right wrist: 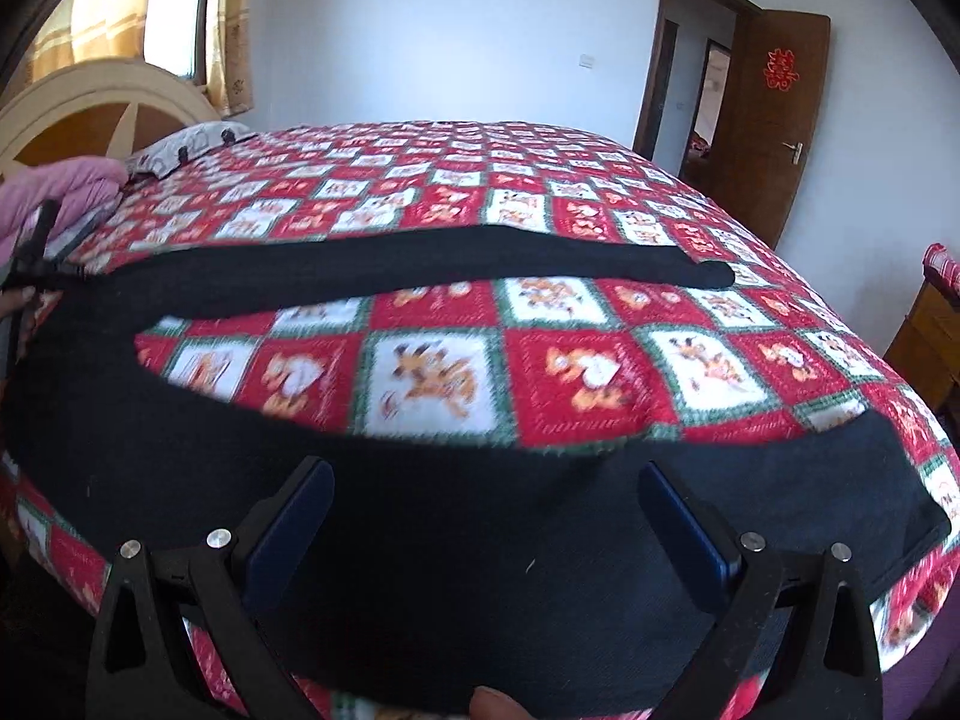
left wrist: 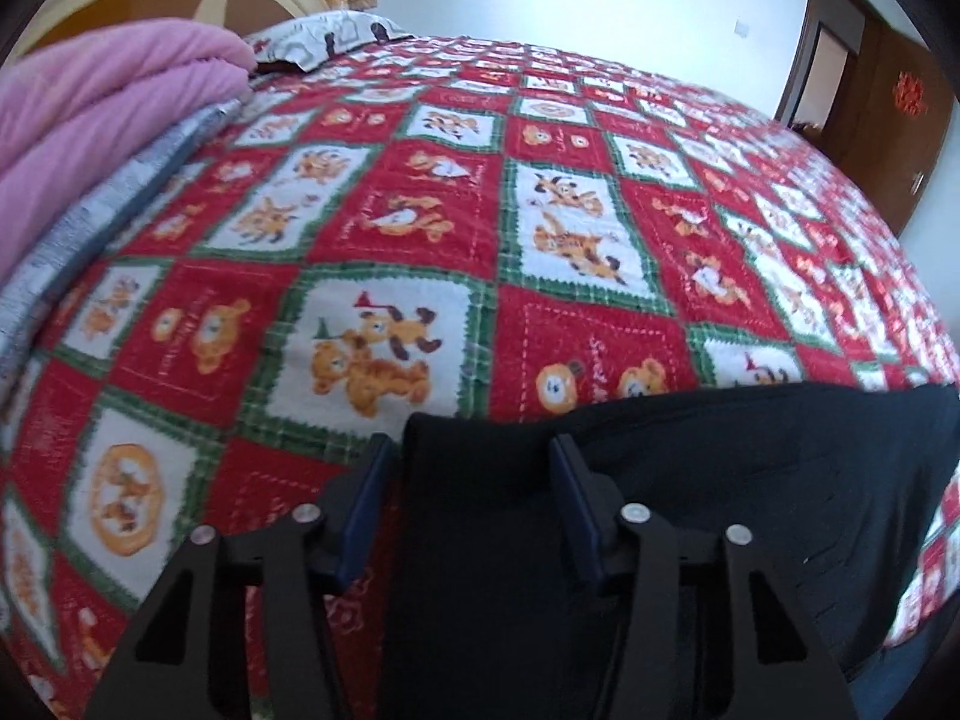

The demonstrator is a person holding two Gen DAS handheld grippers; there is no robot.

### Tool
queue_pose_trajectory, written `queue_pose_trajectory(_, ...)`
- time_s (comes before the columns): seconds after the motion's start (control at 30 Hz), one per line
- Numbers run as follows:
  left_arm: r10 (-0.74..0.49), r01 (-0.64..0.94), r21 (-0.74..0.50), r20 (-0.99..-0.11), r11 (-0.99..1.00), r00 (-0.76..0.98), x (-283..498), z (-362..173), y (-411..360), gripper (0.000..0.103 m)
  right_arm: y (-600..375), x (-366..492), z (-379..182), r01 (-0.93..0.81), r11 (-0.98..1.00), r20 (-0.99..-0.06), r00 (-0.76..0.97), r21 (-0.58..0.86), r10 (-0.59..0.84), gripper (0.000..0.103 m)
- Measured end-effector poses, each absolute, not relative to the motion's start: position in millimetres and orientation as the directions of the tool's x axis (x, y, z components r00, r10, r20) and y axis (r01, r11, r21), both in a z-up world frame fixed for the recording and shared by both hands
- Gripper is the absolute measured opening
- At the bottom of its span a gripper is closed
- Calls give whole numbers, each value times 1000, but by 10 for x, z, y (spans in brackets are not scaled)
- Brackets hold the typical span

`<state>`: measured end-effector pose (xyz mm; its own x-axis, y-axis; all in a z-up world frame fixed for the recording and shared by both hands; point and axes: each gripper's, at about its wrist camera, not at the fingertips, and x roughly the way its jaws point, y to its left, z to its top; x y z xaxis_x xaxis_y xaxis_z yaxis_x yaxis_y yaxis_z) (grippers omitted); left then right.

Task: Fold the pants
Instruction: 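Lower both tools onto the black pants' waistband edge, then close the left tool on the waistband while the right tool grips the waistband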

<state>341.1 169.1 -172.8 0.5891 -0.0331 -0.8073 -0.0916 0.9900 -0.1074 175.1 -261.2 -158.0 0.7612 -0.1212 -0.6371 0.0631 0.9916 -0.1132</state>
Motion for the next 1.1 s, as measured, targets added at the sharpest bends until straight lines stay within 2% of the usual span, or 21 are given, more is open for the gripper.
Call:
queue_pose_trajectory(0.1,-97,-92,-192,-787,977,610,3404,-1733,1783,43,-2805,1884,-1449,74,993,-614,781,-87,-112,102)
queue_pose_trajectory(0.17,-140,-79,-242,-767,967,626,3395,-1747,1822,30,-2998,2026,-1349,107,991,-600,789,-86,-137,101)
queue_pose_trajectory(0.23,-163,-72,-269,-752,960,639,3375,-1767,1837,27,-3264,2219,-1256,135,990,-604,785,-50,-138,89)
queue_pose_trajectory(0.27,-165,-70,-271,-749,960,641,3380,-1762,1838,24,-3390,2314,-1230,147,989,-618,775,-28,-133,74)
queue_pose_trajectory(0.3,-165,-66,-270,-747,961,644,3378,-1760,1827,22,-3543,2438,-1208,166,986,-637,760,-1,-129,64)
queue_pose_trajectory(0.5,-147,-72,-254,-745,965,651,3391,-1761,1812,22,-4302,2999,-1083,285,955,-678,718,80,-157,63)
queue_pose_trajectory(0.7,-130,-73,-236,-740,969,660,3375,-1778,1799,22,-4867,3508,-1060,367,926,-709,677,91,-198,63)
queue_pose_trajectory(0.9,-135,-74,-244,-736,967,663,3378,-1790,1804,22,-5132,4046,-1177,356,934,-718,653,9,-242,63)
queue_pose_trajectory(1.1,-137,-73,-248,-733,966,666,3381,-1797,1810,22,-5318,4538,-1417,331,944,-755,622,14,-207,63)
